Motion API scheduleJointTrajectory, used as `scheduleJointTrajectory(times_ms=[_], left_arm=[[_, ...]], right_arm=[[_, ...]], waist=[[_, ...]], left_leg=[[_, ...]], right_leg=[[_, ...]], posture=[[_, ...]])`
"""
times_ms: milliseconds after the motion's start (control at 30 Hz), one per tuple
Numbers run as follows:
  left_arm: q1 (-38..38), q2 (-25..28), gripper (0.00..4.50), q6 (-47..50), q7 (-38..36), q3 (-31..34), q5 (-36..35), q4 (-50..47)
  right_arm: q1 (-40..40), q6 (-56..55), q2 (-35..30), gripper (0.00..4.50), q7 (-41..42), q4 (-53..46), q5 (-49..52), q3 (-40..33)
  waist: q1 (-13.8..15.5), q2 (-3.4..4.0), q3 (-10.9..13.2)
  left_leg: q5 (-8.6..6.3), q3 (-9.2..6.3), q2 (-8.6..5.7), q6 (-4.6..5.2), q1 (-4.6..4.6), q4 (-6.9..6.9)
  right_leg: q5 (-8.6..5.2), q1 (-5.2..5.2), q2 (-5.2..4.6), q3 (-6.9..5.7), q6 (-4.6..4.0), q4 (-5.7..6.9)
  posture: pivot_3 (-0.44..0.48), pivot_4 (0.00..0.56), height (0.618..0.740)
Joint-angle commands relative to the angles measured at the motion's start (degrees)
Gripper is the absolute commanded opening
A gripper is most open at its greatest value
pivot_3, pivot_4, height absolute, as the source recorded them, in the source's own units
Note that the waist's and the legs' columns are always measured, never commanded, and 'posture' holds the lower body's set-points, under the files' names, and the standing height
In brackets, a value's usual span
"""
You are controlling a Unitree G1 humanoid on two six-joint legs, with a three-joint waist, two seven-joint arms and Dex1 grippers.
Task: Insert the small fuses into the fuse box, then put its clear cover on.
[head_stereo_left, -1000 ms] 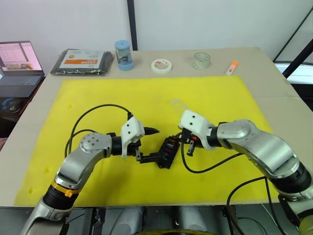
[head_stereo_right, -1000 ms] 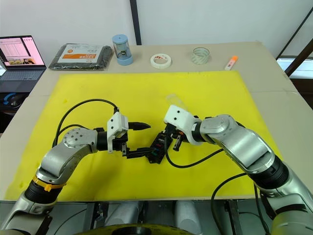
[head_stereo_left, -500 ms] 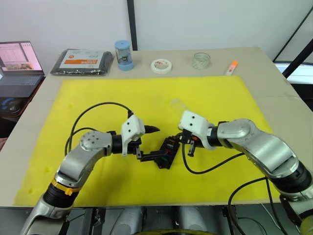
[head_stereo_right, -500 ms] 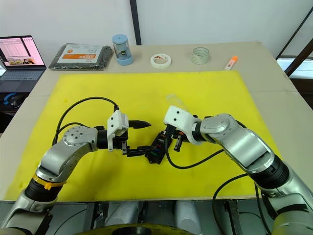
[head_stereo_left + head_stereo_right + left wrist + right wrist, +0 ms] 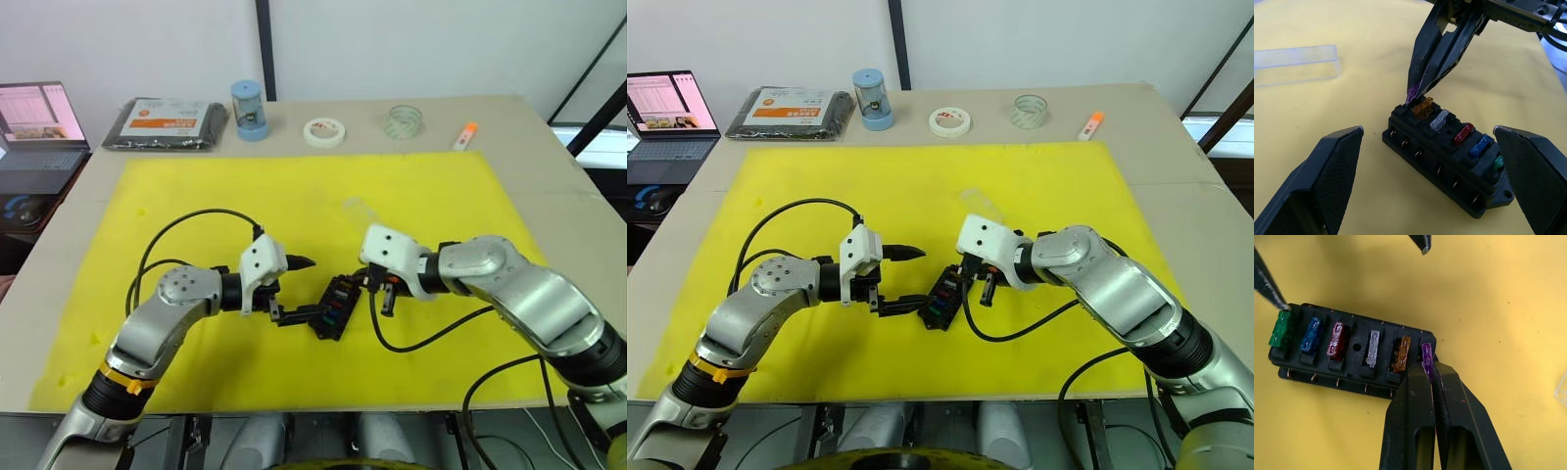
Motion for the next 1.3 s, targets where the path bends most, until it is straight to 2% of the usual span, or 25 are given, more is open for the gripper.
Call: scheduleJointTrajectory(times_ms=[33,467,933,1300], left_arm=[[-0.12,0.70,4.48,-0.39,-0.05,0.52,0.09,-2.13],[-0.46,0.69,4.48,-0.91,0.05,0.18,0.32,-1.78],[-0.23,0.12,4.48,-1.47,-0.06,-0.28,0.84,-1.69],[0.93,0.15,4.48,-2.84,-0.99,-0.16,1.09,-1.57]], right_arm=[[-0.70,0.39,0.12,0.00,0.89,-1.04,0.14,0.53],[-1.84,9.46,5.53,0.00,-2.20,-0.86,3.42,-3.26],[-1.70,6.02,3.54,0.00,-3.49,0.85,-0.18,0.61],[-2.39,7.27,3.45,0.00,-1.36,-2.01,4.32,-5.15]], waist=[[-0.02,0.00,0.00],[-0.04,0.00,0.00],[-0.05,0.00,0.00],[-0.02,0.01,0.00]], left_leg=[[0.00,0.00,0.00,0.00,0.00,0.00],[0.00,-0.01,0.01,0.00,0.00,0.00],[0.00,0.00,0.00,0.00,0.01,0.00],[0.00,0.00,0.00,0.00,-0.01,0.00]], right_leg=[[0.00,0.00,0.00,0.00,0.00,0.00],[0.00,-0.01,0.00,0.01,0.00,0.01],[0.00,-0.01,0.00,0.00,0.00,0.01],[0.00,-0.01,0.00,0.00,0.00,0.01]], posture=[[0.000,0.150,0.740],[0.000,0.150,0.740],[0.000,0.150,0.740],[0.000,0.150,0.740]])
